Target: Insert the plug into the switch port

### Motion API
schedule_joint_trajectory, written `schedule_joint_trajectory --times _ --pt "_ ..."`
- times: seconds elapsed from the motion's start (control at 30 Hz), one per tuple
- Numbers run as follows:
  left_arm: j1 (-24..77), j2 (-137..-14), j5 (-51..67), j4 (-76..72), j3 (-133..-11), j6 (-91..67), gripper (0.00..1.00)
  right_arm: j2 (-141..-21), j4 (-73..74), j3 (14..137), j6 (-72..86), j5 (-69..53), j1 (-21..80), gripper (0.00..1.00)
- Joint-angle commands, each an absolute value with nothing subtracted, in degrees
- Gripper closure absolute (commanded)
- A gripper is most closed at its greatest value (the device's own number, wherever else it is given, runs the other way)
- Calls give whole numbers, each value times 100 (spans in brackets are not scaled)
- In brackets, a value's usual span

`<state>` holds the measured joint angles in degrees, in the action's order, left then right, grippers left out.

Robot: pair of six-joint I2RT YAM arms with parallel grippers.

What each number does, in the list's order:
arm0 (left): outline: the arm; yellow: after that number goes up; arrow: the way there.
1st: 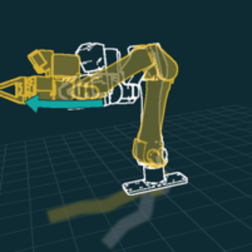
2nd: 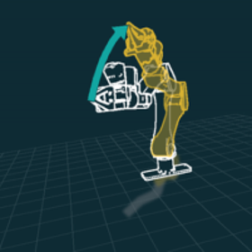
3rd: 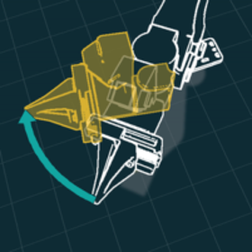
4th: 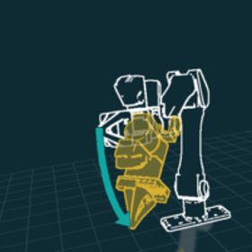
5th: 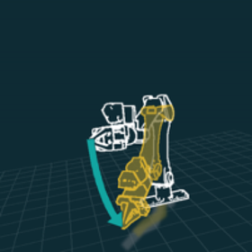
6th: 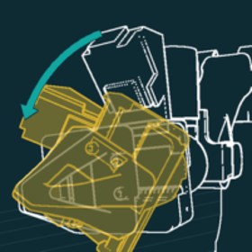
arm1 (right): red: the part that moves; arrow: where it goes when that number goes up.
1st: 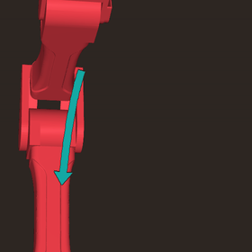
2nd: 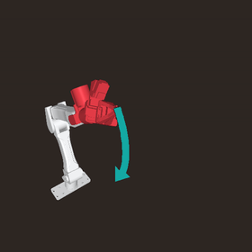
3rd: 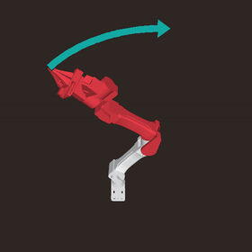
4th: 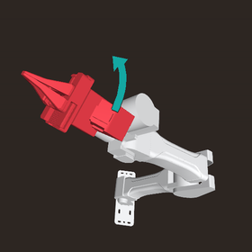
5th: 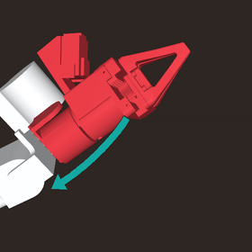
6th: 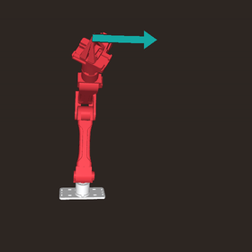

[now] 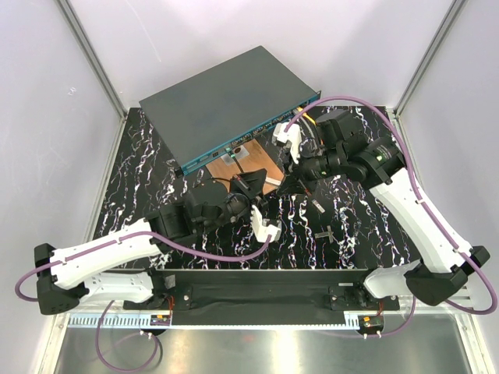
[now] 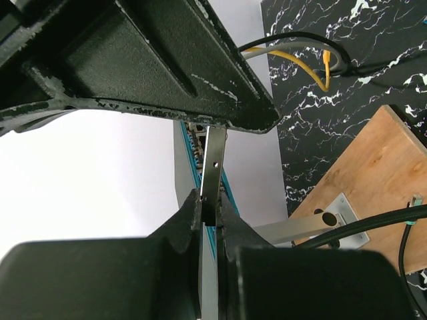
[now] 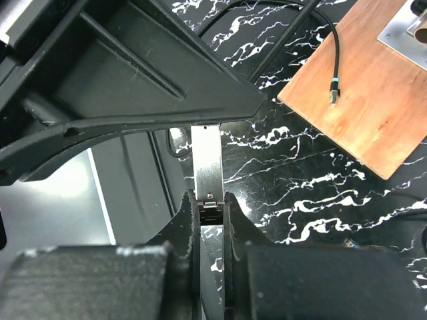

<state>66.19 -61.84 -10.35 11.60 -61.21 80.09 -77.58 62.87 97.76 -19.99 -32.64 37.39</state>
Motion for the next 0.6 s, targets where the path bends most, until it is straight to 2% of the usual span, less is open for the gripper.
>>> schedule_joint_trajectory --times 0.0,0.07,0.13,0.17,0.2,0.27,0.43,0.47,0.53,0.57 --pt "6680 -6188 -905 1064 -6196 8016 100 -7673 6021 9941 -2022 -3269 3771 100" --pt "6680 -6179 -923 1037 -6188 7858 94 -7603 5907 9853 -1969 -3278 3770 100" --pt "6680 -6179 -1054 941 -6248 7421 73 -7550 5889 9809 -1907 -3156 3762 100" --pt "6680 -6170 -1063 1010 -6336 7218 54 -7515 5810 9722 -1872 -2990 3753 100" --pt "6671 -6170 -1098 1307 -6450 6981 42 -7419 5740 9651 -1829 -2866 3753 100" --pt "6584 -6144 -1265 1554 -6941 6007 29 -7296 5443 9371 -1715 -2490 3736 100" --pt "5768 -6126 -863 2864 -8356 3301 16 -7066 4861 9000 -1354 -1829 3490 100" --pt "5174 -6100 -409 2961 -8750 2339 15 -7058 4617 8878 -1267 -1628 3350 100" --pt "4451 -5994 147 3102 -8981 1393 12 -7066 4326 8763 -1196 -1407 3261 100" --pt "3734 -5942 576 3094 -9026 527 11 -7075 4072 8667 -1152 -1224 3226 100"
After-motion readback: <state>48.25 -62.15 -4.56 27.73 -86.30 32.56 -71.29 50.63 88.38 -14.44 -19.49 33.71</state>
